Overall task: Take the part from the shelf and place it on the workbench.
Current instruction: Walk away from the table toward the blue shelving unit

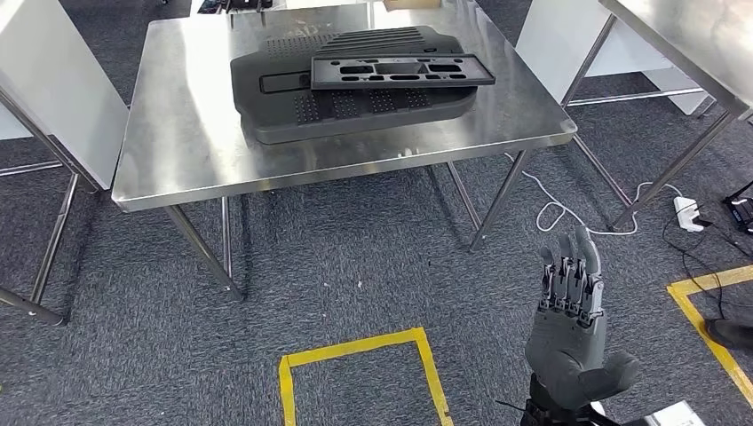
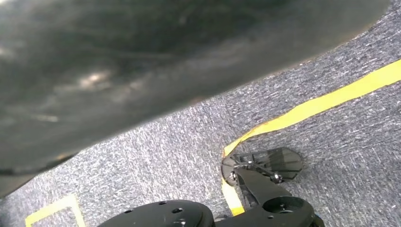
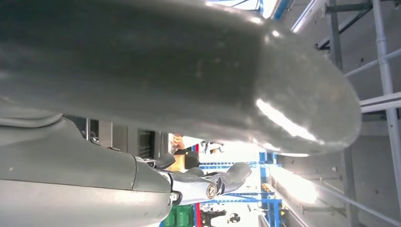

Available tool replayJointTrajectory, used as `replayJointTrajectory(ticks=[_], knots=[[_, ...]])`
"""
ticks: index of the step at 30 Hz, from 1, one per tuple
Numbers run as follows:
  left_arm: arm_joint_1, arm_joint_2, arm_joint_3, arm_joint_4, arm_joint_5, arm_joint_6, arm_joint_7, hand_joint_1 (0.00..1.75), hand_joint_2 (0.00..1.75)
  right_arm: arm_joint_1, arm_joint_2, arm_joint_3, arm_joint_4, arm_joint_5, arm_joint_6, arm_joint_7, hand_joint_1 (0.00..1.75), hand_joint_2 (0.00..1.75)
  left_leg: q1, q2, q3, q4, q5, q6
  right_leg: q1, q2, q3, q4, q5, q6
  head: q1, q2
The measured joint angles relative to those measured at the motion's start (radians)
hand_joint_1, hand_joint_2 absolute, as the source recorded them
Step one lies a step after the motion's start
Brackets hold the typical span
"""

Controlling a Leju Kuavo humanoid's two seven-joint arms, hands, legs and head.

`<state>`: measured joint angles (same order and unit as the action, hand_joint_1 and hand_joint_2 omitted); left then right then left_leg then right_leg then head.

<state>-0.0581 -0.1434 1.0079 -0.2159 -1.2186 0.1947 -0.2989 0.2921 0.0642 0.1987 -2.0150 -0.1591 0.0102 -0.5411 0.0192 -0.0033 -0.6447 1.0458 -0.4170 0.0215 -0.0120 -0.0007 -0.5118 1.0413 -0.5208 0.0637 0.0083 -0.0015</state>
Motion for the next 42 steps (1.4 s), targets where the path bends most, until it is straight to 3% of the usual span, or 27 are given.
replayJointTrajectory(ticks=[2, 4, 5, 7, 9, 10, 11, 12, 14, 16, 20, 22, 23, 25, 26, 27, 28, 30, 32, 34, 36, 38, 40, 41, 42], knots=[[0.000, 0.000, 0.000, 0.000, 0.000, 0.000, 0.000, 0.00, 0.00, 0.002, 0.000, -0.001, 0.001, 0.000, -0.001, 0.000, 0.00, 0.00, 0.000, 0.000, -0.002, -0.004, 0.013, -0.014, 0.007, 0.002, 0.022, -0.049, 0.005, -0.011, -0.001, 0.000], [0.000, 0.000, 0.000, 0.000, 0.000, 0.001, 0.000, 0.00, 0.00, 0.004, -0.001, -0.003, 0.003, 0.000, -0.001, 0.001, 0.00, 0.00, 0.002, 0.000, -0.003, -0.010, 0.023, -0.029, 0.005, 0.003, 0.010, -0.053, 0.017, -0.025, -0.001, 0.000], [0.001, 0.000, 0.001, 0.000, 0.000, 0.001, 0.000, 0.00, 0.00, 0.004, -0.001, -0.004, 0.003, 0.000, -0.001, 0.002, 0.00, 0.00, 0.003, 0.000, -0.007, -0.003, 0.012, -0.034, 0.001, 0.002, 0.008, -0.056, 0.025, -0.035, -0.002, 0.000], [0.002, 0.001, 0.001, 0.000, 0.000, 0.001, 0.000, 0.00, 0.00, 0.004, 0.000, -0.004, 0.005, 0.000, -0.003, 0.009, 0.00, 0.00, 0.004, 0.000, -0.031, 0.065, -0.058, -0.039, -0.006, 0.000, 0.003, -0.061, 0.041, -0.054, -0.005, 0.000], [0.002, 0.001, 0.001, 0.000, 0.000, 0.003, 0.000, 0.00, 0.00, 0.005, 0.000, -0.005, 0.011, -0.002, -0.009, 0.019, 0.00, 0.00, 0.004, 0.000, -0.064, 0.192, -0.145, -0.044, -0.002, -0.002, -0.010, -0.059, 0.054, -0.063, -0.007, 0.000], [0.002, 0.001, 0.001, 0.000, 0.000, 0.003, 0.000, 0.00, 0.00, 0.006, 0.000, -0.007, 0.016, -0.003, -0.015, 0.026, 0.00, 0.00, 0.004, -0.001, -0.071, 0.240, -0.166, -0.046, -0.001, -0.003, -0.017, -0.057, 0.059, -0.064, -0.007, 0.000], [0.002, 0.001, 0.001, 0.000, 0.000, 0.004, 0.000, 0.00, 0.00, 0.007, 0.000, -0.010, 0.022, -0.006, -0.024, 0.034, 0.00, 0.00, 0.004, 0.000, -0.062, 0.255, -0.166, -0.048, 0.001, -0.003, -0.024, -0.055, 0.063, -0.062, -0.007, 0.000], [0.002, 0.001, 0.001, 0.000, -0.001, 0.005, 0.000, 0.00, 0.00, 0.008, 0.001, -0.016, 0.030, -0.008, -0.035, 0.046, 0.00, 0.00, 0.004, 0.000, -0.032, 0.230, -0.150, -0.049, 0.001, -0.003, -0.030, -0.052, 0.065, -0.060, -0.007, 0.000], [0.002, 0.002, 0.001, 0.000, -0.003, 0.006, 0.001, 0.00, 0.00, 0.010, 0.004, -0.037, 0.057, -0.011, -0.061, 0.080, 0.00, 0.00, 0.005, 0.000, 0.065, 0.097, -0.110, -0.047, 0.001, -0.003, -0.040, -0.043, 0.069, -0.054, -0.007, 0.000], [0.002, 0.002, 0.001, 0.000, -0.006, 0.006, 0.001, 0.00, 0.00, 0.009, 0.008, -0.065, 0.103, -0.007, -0.078, 0.120, 0.00, 0.00, 0.001, -0.003, 0.123, 0.003, -0.093, -0.039, 0.005, -0.003, -0.048, -0.033, 0.073, -0.047, -0.006, 0.000], [0.002, 0.001, 0.002, 0.000, -0.017, 0.010, 0.001, 0.00, 0.00, 0.002, 0.021, -0.144, 0.293, 0.027, -0.071, 0.188, 0.00, 0.00, -0.003, -0.004, 0.109, -0.017, -0.076, -0.010, 0.006, -0.002, -0.066, -0.025, 0.078, -0.022, -0.006, 0.000], [0.002, 0.000, 0.002, 0.000, -0.023, 0.011, 0.001, 0.00, 0.00, -0.017, 0.026, -0.194, 0.440, 0.072, -0.068, 0.180, 0.00, 0.00, 0.001, -0.002, 0.093, -0.023, -0.058, 0.009, 0.003, -0.001, -0.098, 0.035, 0.033, -0.024, -0.003, 0.000], [0.002, 0.000, 0.001, 0.000, -0.029, 0.012, 0.001, 0.00, 0.00, -0.035, 0.028, -0.221, 0.534, 0.108, -0.073, 0.165, 0.00, 0.00, 0.000, -0.001, 0.081, -0.024, -0.051, 0.013, 0.002, 0.000, -0.123, 0.094, -0.002, -0.026, -0.001, 0.000], [0.002, 0.000, 0.001, 0.000, -0.039, 0.012, 0.003, 0.00, 0.00, -0.086, 0.029, -0.269, 0.753, 0.190, -0.092, 0.123, 0.00, 0.00, -0.001, 0.000, 0.057, -0.023, -0.034, 0.015, -0.003, 0.000, -0.164, 0.212, -0.055, -0.023, 0.000, 0.000], [0.003, 0.000, 0.001, 0.000, -0.043, 0.012, 0.004, 0.00, 0.00, -0.114, 0.028, -0.292, 0.876, 0.231, -0.111, 0.099, 0.00, 0.00, -0.001, 0.001, 0.046, -0.023, -0.026, 0.014, -0.005, 0.000, -0.165, 0.236, -0.059, -0.016, 0.000, 0.000], [0.003, 0.000, 0.001, 0.000, -0.046, 0.012, 0.004, 0.00, 0.00, -0.141, 0.026, -0.309, 0.989, 0.269, -0.137, 0.082, 0.00, 0.00, 0.000, 0.001, 0.036, -0.023, -0.018, 0.012, -0.008, 0.000, -0.145, 0.218, -0.047, -0.006, 0.000, 0.000], [0.002, 0.000, 0.001, 0.000, -0.048, 0.013, 0.004, 0.00, 0.00, -0.166, 0.025, -0.323, 1.102, 0.308, -0.169, 0.074, 0.00, 0.00, 0.001, 0.001, 0.028, -0.023, -0.011, 0.009, -0.010, 0.000, -0.105, 0.164, -0.026, 0.004, 0.000, 0.000], [0.002, 0.001, 0.001, 0.000, -0.051, 0.014, 0.004, 0.00, 0.00, -0.211, 0.023, -0.337, 1.284, 0.361, -0.224, 0.082, 0.00, 0.00, 0.001, 0.000, 0.016, -0.022, 0.003, -0.002, -0.010, 0.001, -0.005, 0.015, 0.002, 0.011, 0.001, 0.000], [0.001, 0.002, 0.001, 0.000, -0.052, 0.016, 0.004, 0.00, 0.00, -0.237, 0.024, -0.341, 1.406, 0.382, -0.251, 0.091, 0.00, 0.00, -0.002, -0.001, 0.011, -0.024, 0.016, -0.016, -0.005, 0.005, 0.038, -0.061, 0.006, 0.000, -0.001, 0.000], [0.001, 0.003, 0.001, 0.000, -0.052, 0.017, 0.004, 0.00, 0.00, -0.250, 0.025, -0.345, 1.488, 0.394, -0.264, 0.100, 0.00, 0.00, -0.001, -0.001, 0.011, -0.027, 0.028, -0.031, -0.003, 0.007, 0.027, -0.064, 0.012, -0.015, -0.004, 0.000], [0.002, 0.005, 0.001, 0.001, -0.053, 0.018, 0.004, 0.00, 0.00, -0.268, 0.027, -0.345, 1.571, 0.428, -0.291, 0.151, 0.00, 0.00, 0.003, 0.000, 0.001, -0.004, 0.001, -0.040, -0.008, 0.005, 0.018, -0.066, 0.025, -0.034, -0.006, 0.000], [0.002, 0.007, 0.001, 0.001, -0.057, 0.017, 0.004, 0.00, 0.00, -0.279, 0.029, -0.338, 1.645, 0.476, -0.310, 0.251, 0.00, 0.00, 0.005, 0.000, -0.029, 0.093, -0.087, -0.044, -0.009, 0.001, 0.007, -0.067, 0.038, -0.052, -0.008, 0.000], [0.002, 0.007, 0.000, 0.001, -0.065, 0.015, 0.005, 0.00, 0.00, -0.280, 0.031, -0.327, 1.698, 0.507, -0.293, 0.348, 0.00, 0.00, 0.004, 0.000, -0.059, 0.221, -0.162, -0.047, -0.003, -0.003, -0.005, -0.064, 0.049, -0.059, -0.010, 0.000], [0.002, 0.007, 0.000, 0.001, -0.068, 0.014, 0.006, 0.00, 0.00, -0.280, 0.033, -0.321, 1.720, 0.516, -0.280, 0.381, 0.00, 0.00, 0.004, 0.000, -0.057, 0.252, -0.172, -0.048, 0.000, -0.004, -0.011, -0.061, 0.054, -0.060, -0.010, 0.000], [0.002, 0.008, 0.000, 0.001, -0.070, 0.014, 0.006, 0.00, 0.00, -0.280, 0.034, -0.316, 1.737, 0.522, -0.271, 0.399, 0.00, 0.00, 0.004, 0.000, -0.036, 0.245, -0.163, -0.048, 0.001, -0.004, -0.018, -0.057, 0.058, -0.059, -0.010, 0.000]])
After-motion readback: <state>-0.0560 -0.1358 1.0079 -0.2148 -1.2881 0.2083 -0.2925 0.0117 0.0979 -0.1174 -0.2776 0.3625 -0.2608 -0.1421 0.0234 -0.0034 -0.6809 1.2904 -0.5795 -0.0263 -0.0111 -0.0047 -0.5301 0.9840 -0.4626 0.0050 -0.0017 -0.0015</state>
